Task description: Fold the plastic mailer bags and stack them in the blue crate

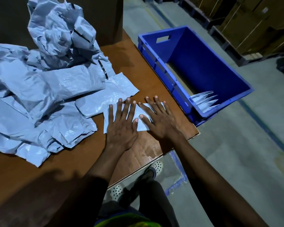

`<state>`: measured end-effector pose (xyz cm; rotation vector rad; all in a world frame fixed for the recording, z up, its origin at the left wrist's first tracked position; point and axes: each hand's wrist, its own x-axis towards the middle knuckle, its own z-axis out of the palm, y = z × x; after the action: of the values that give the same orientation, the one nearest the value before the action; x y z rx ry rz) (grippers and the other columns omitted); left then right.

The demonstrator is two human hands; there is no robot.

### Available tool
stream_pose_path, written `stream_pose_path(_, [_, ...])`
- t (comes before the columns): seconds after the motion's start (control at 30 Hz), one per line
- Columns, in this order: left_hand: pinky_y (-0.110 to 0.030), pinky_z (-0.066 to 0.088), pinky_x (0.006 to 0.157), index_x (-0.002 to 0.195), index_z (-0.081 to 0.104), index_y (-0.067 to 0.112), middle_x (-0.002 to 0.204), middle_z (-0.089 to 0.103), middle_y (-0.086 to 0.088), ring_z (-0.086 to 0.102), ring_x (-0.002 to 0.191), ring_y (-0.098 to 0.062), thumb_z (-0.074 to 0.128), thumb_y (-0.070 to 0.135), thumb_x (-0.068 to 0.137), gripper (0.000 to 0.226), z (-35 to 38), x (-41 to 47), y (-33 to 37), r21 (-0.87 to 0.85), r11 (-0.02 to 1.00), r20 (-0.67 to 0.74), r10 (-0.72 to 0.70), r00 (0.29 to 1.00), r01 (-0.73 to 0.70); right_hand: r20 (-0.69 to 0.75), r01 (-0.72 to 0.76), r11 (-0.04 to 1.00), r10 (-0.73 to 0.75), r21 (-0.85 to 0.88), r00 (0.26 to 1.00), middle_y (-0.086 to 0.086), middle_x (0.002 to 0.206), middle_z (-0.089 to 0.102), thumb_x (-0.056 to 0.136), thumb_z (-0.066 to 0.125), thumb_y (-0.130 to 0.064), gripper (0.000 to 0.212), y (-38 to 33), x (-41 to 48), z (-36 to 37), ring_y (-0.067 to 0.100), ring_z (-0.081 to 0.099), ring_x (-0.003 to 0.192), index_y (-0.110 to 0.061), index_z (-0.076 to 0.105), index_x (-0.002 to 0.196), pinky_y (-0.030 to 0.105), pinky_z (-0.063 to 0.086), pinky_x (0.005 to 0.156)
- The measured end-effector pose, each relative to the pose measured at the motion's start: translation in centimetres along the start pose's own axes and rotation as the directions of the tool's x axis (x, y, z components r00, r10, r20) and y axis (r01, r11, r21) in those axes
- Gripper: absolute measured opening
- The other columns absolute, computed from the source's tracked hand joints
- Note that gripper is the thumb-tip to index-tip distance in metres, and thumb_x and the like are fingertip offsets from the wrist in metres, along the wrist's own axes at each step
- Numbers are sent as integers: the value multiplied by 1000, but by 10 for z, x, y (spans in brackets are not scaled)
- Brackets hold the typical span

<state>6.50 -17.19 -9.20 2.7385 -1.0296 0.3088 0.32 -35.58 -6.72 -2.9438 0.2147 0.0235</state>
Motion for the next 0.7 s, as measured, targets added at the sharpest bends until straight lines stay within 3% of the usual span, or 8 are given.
stream_pose_path(0.27, [-64, 7, 124, 167, 9, 21, 174, 1, -8, -3, 160, -32, 22, 48, 109, 65, 14, 11, -12, -7, 999, 49, 36, 998, -36, 1, -14, 1000, 14, -6, 1000, -15, 174, 0, 108, 15, -65, 60, 4, 3, 8, 11, -18, 159, -46, 11, 164, 49, -7, 129])
stream_pose_path(0.37, [-64, 8, 124, 167, 11, 20, 174, 6, -9, -1, 161, -31, 24, 48, 110, 64, 9, 13, -13, -29, 999, 59, 47, 997, -45, -31, 17, 993, -14, 115, 999, -13, 175, 3, 108, 24, -67, 62, 0, 1, -4, 10, -14, 159, -43, 17, 164, 52, -5, 128])
stream_pose_path(0.47, [-59, 7, 127, 163, 27, 11, 170, 23, -12, 10, 160, -29, 28, 43, 111, 61, -5, 8, -12, -152, 988, 5, 42, 999, -40, -229, 53, 941, 26, 334, 973, -8, 171, 25, 101, 53, -63, 61, -1, -19, -11, 11, 4, 161, -35, 45, 155, 49, -4, 129])
stream_pose_path(0.57, [-56, 18, 127, 145, 56, 7, 155, 49, -14, 31, 154, -31, 45, 28, 108, 44, -18, -8, -10, -352, 936, -151, -38, 988, -18, -406, 134, 961, -25, 240, 914, -5, 149, 58, 91, 69, -64, 48, 4, -41, 2, 18, 38, 150, -30, 73, 125, 55, 14, 127])
stream_pose_path(0.63, [-55, 27, 123, 133, 65, 8, 145, 58, -13, 39, 148, -31, 53, 23, 103, 35, -21, -19, -8, -390, 920, -208, -52, 977, -34, -466, 167, 971, -69, 172, 882, -5, 131, 69, 92, 74, -57, 32, 4, -45, 9, 20, 56, 134, -28, 79, 105, 55, 30, 118])
stream_pose_path(0.7, [-53, 31, 120, 124, 70, 10, 139, 61, -12, 42, 146, -30, 59, 24, 100, 30, -20, -27, -6, -402, 914, -209, -30, 977, -58, -511, 214, 964, -105, 160, 853, -4, 119, 74, 93, 78, -42, 18, -1, -42, 8, 21, 64, 122, -24, 80, 95, 49, 37, 115])
